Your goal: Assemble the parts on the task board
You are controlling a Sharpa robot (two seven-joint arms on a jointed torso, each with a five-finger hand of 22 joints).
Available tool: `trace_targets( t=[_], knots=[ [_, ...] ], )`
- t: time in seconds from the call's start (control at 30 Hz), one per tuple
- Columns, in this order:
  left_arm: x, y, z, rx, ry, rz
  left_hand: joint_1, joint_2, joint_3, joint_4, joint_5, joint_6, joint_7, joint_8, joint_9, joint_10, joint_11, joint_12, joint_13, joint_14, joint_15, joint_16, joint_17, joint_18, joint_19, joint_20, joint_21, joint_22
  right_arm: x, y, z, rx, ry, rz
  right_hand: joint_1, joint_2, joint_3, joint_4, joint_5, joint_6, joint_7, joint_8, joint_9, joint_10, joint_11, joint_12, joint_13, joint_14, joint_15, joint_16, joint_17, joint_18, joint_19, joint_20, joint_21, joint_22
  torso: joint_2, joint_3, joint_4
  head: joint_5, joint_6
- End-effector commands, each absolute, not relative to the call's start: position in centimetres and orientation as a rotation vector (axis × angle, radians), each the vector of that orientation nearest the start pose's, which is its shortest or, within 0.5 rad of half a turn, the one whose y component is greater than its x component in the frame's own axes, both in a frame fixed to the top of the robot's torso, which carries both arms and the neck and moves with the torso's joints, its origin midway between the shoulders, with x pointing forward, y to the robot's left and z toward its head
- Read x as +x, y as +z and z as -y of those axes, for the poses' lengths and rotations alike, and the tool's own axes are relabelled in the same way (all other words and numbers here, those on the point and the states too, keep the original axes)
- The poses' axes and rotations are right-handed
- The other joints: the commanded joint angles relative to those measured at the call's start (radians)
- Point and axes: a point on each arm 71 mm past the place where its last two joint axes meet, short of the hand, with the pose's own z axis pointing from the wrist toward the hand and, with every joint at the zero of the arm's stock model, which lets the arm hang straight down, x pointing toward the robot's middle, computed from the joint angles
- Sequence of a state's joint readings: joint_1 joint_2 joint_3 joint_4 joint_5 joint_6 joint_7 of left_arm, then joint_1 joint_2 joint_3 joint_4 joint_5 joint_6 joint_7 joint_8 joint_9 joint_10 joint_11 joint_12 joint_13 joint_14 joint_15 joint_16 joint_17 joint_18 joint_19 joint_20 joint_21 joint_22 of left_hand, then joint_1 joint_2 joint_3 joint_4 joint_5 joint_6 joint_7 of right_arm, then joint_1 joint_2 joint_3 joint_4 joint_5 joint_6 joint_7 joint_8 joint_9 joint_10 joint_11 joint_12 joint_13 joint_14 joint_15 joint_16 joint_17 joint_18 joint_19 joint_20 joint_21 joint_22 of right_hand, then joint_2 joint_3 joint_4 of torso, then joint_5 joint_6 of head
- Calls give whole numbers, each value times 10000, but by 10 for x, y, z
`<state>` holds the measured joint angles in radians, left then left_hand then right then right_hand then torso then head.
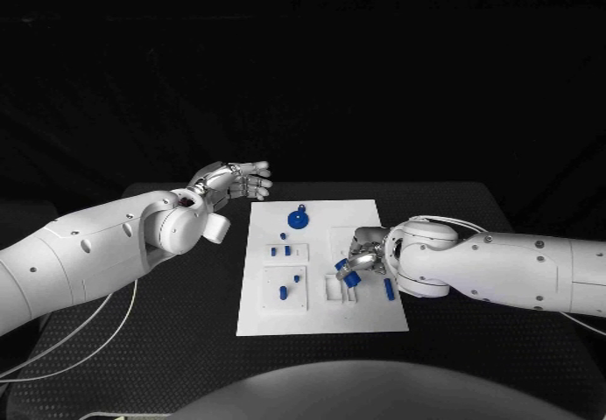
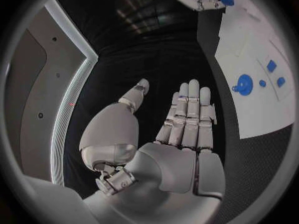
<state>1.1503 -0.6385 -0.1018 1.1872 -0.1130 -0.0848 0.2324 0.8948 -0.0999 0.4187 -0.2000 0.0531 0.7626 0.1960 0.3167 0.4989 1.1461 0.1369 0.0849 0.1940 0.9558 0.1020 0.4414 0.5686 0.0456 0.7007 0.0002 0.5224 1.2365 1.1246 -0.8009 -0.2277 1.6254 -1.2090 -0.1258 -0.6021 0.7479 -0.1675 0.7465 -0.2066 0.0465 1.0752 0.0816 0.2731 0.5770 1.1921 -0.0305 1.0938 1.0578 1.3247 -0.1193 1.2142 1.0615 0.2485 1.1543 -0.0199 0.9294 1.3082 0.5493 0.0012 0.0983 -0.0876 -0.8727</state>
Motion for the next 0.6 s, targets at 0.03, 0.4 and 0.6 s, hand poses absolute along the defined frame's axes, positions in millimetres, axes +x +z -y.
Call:
trace_targets(
  t=[0.03, 0.4, 0.6],
  knots=[
    [520, -254, -188, -10719, -14625, -17674, -5, 94, -8, -13, -28, -67, 3, 50, -13, -74, -7, -41, -17, -32, 49, -35, 12, 184, -2, 69, -32, 13, 409, -308, 175, 1856, 3303, -23710, -183, 35, 0, 66, 22, 39, -14, -70, -14, 23, 3, -63, 19, -16, -92, 56, -11, 133, 47, -30, 47, 0, 3, 24, 10, 1, 1],
    [520, -254, -185, -10699, -14669, -17714, -5, 89, -10, -14, -28, -74, 5, 48, -15, -81, -4, -43, -18, -35, 51, -45, 21, 183, -4, 70, -38, 17, 408, -328, 169, 1102, 2884, -23859, -456, 130, -50, 66, 22, 49, -23, -65, -30, 6, -6, -64, 43, -30, -105, 70, -12, 133, 35, -41, 53, 2, 1, 40, 10, 52, 1],
    [520, -254, -184, -10679, -14709, -17759, -6, 87, -11, -14, -28, -77, 6, 48, -17, -84, -3, -44, -19, -37, 52, -52, 26, 182, -6, 71, -41, 19, 407, -332, 170, 613, 2633, -23908, -596, 174, -61, 61, 22, 38, -22, -71, -46, -12, -7, -72, 57, -40, -113, 72, -17, 133, 28, -49, 53, 0, 1, 31, -11, 70, 1]
  ],
)
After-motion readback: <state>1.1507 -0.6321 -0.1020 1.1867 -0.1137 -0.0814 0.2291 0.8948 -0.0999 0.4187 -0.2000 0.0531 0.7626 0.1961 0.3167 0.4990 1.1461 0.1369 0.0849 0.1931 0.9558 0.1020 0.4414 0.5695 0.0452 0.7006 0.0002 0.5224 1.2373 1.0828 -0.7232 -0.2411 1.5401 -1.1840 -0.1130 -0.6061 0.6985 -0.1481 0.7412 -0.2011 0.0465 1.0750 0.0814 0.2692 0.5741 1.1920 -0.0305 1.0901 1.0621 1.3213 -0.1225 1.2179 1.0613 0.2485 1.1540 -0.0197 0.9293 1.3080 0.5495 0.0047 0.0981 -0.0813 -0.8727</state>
